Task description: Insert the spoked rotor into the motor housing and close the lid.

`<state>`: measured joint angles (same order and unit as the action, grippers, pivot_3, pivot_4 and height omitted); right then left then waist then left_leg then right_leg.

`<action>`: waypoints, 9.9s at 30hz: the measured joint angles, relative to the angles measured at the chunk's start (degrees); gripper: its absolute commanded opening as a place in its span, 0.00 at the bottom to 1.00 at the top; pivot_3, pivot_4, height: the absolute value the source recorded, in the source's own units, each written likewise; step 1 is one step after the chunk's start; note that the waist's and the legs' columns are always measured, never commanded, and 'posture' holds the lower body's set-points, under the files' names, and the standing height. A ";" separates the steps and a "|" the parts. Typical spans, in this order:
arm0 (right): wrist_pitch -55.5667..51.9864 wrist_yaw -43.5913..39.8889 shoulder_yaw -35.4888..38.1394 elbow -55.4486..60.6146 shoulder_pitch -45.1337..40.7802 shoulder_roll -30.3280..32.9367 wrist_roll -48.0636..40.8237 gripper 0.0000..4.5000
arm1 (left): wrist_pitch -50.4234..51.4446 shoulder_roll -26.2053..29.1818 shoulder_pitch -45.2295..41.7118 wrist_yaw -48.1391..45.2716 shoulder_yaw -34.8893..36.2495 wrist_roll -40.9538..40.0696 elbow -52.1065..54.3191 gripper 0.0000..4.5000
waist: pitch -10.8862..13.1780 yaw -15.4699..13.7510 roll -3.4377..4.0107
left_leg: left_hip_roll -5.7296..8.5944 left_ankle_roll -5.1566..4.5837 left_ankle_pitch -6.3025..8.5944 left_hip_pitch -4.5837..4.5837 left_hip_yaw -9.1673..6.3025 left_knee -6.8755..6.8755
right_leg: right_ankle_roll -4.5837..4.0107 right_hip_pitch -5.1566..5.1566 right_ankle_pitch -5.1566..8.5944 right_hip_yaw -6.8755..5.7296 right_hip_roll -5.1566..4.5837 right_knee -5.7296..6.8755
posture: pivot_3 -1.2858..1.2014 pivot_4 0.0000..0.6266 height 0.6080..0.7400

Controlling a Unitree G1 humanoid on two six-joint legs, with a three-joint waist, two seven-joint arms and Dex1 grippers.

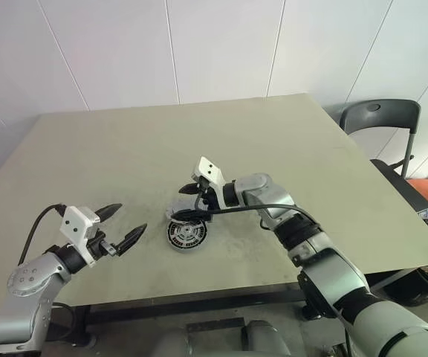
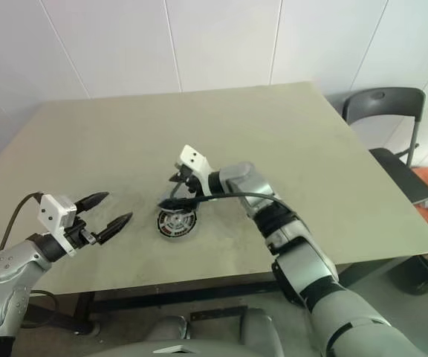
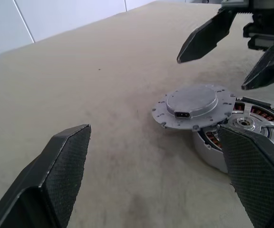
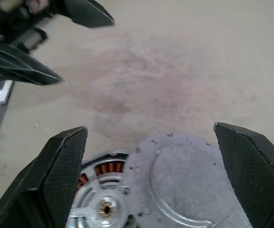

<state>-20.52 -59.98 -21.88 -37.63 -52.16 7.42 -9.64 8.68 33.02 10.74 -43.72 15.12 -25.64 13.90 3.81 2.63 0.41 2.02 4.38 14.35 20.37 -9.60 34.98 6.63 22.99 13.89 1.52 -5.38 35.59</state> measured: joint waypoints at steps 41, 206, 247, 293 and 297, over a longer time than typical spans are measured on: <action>14.64 -14.02 9.43 -24.12 -7.17 -6.30 6.46 0.70 | -4.64 -2.15 2.96 -1.09 1.40 0.04 -2.70 1.00 | 0.00 1.42 0.02 | 0.00 0.01 -0.02 -0.01 -0.07 0.05 | 0.06 0.20 -0.02 0.03 0.05 0.49 | 0.52 0.00 1.00; -0.37 -4.54 -1.10 22.12 18.33 9.45 2.78 0.72 | -1.30 -2.22 -3.87 -2.05 -3.84 0.89 -4.02 1.00 | -0.06 -0.23 -0.09 | 0.00 0.06 -0.04 0.03 -0.05 0.15 | -0.01 0.15 0.04 0.05 0.04 0.35 | 0.52 0.00 1.00; -4.33 -2.27 -2.09 24.07 18.36 9.18 3.03 0.72 | -1.53 -2.75 -3.87 -2.27 -4.19 1.29 -4.07 1.00 | -0.07 -0.16 -0.10 | -0.01 0.06 -0.03 -0.02 -0.05 0.16 | -0.01 0.11 0.05 0.05 0.04 0.33 | 0.52 0.00 1.00; -1.36 -2.26 -2.59 22.09 18.05 9.12 4.29 0.72 | -0.52 -7.42 -17.17 -7.03 -16.87 7.64 -18.65 0.00 | -0.11 -0.21 -0.13 | 0.00 0.06 -0.04 -0.07 -0.06 0.19 | 0.00 0.05 0.04 0.05 0.05 0.36 | 0.52 0.00 1.00; -1.27 -2.34 -2.63 22.00 18.00 9.09 4.29 0.72 | -0.59 -8.38 -17.45 -7.57 -17.31 7.61 -18.65 0.00 | -0.11 -0.21 -0.13 | 0.00 0.06 -0.04 -0.07 -0.06 0.19 | 0.00 0.04 0.04 0.05 0.05 0.35 | 0.52 0.00 1.00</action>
<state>-21.79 -62.32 -24.51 -15.63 -34.15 16.52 -5.35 8.09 24.64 -6.71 -51.29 -2.18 -18.03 -4.74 3.70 2.43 0.29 2.02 4.43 14.31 20.30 -9.65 35.17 6.63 23.03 13.93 1.57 -5.33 35.94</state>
